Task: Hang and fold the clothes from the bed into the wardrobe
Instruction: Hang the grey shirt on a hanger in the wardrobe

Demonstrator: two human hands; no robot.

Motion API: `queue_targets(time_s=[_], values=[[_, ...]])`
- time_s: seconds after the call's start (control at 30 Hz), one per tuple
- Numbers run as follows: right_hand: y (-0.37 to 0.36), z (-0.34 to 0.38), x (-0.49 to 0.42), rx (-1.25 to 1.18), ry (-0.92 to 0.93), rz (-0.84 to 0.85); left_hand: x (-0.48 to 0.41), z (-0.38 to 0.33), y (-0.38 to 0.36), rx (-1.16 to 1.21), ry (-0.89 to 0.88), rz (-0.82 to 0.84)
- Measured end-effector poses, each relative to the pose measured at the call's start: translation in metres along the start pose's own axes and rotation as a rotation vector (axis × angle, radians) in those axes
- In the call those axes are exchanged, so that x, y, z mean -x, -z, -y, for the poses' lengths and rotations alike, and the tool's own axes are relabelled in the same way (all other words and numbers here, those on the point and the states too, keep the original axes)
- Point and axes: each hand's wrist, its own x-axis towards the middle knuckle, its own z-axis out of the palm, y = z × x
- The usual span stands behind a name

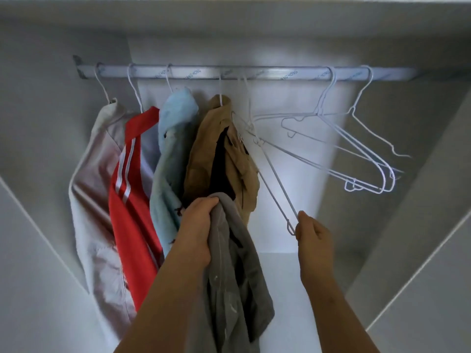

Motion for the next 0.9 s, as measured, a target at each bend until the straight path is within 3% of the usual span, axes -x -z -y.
queue_targets(time_s=[0.17,0.37,0.53,0.77,0.9], values=[[0.014,-0.011,0.063,-0.028,-0.105,-0.184,0.028,0.007,0.039,-0.038,-0.033,0.06],[0.04,-0.03,0.152,0.026,-0.146,-0.234,0.078,0.026,0.07,0.025,-0.006,0.168],[0.075,-0.03,0.204,0.004,-0.157,-0.218,0.119,0.031,0.079,0.089,0.17,0.266],[0.137,-0.015,0.243,-0.032,-0.026,-0.172,0.179,0.031,0.063,0.164,0.203,0.345],[0.182,-0.011,0.262,0.0,-0.014,-0.172,0.215,0.038,0.051,0.21,0.128,0.34]])
